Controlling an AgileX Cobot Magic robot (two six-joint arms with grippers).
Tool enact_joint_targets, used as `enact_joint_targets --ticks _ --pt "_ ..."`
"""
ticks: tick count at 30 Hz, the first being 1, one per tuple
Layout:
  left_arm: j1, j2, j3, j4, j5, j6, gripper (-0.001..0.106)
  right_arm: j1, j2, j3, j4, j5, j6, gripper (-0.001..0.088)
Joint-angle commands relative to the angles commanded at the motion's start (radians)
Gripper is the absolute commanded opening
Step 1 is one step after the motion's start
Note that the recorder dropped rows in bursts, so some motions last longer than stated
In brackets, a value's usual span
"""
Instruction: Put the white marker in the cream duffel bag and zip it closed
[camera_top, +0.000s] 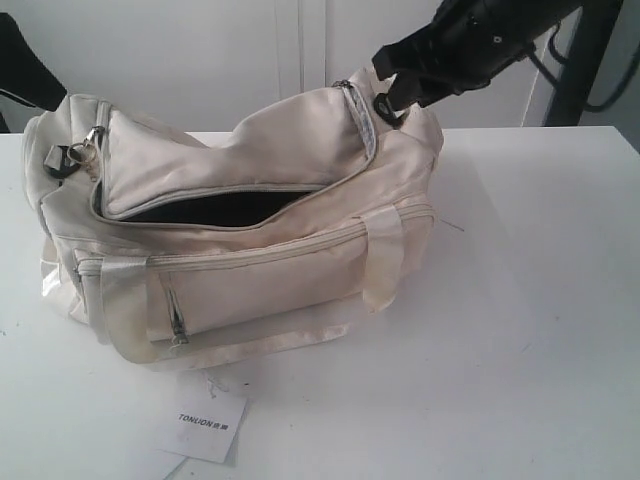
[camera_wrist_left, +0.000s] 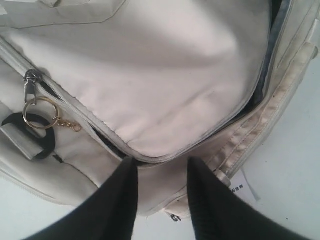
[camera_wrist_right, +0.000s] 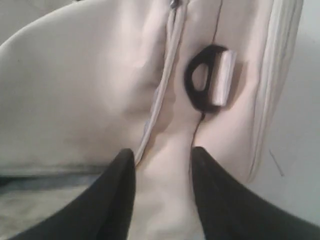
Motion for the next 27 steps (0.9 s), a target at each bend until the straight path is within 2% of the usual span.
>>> enact_joint_targets --ticks 2,9,13,15,22,24,25,27 --pt "0.0 0.0 0.0 -0.014 -0.008 0.0 0.039 -0.005 0.043 -0.027 -0.033 -0.013 0.051 0.0491" --pt "0.0 0.0 0.0 -0.029 -0.01 0.011 0.039 -0.018 0.148 -0.072 -0.066 -0.026 0.051 0.0484" --pt "0.0 0.0 0.0 -0.029 -0.01 0.015 0.039 -0.018 0.156 -0.074 -0.146 -0.049 0.051 0.0419" --pt "0.0 0.0 0.0 -0.029 -0.01 0.015 0.039 -0.018 0.15 -0.074 -0.194 -0.054 0.053 0.0415" --pt "0.0 0.0 0.0 -0.052 -0.012 0.03 0.039 -0.037 0.16 -0.085 -0.202 -0.019 0.055 0.0415" --pt "0.0 0.0 0.0 -0.052 -0.016 0.03 0.039 -0.037 0.164 -0.085 -0.193 0.018 0.053 0.0361" --pt "0.0 0.0 0.0 -0.052 -0.016 0.032 0.039 -0.037 0.164 -0.085 -0.192 0.044 0.053 0.0192" --pt "0.0 0.0 0.0 -0.052 -0.018 0.035 0.039 -0.037 0.156 -0.085 -0.188 0.068 0.053 0.0003"
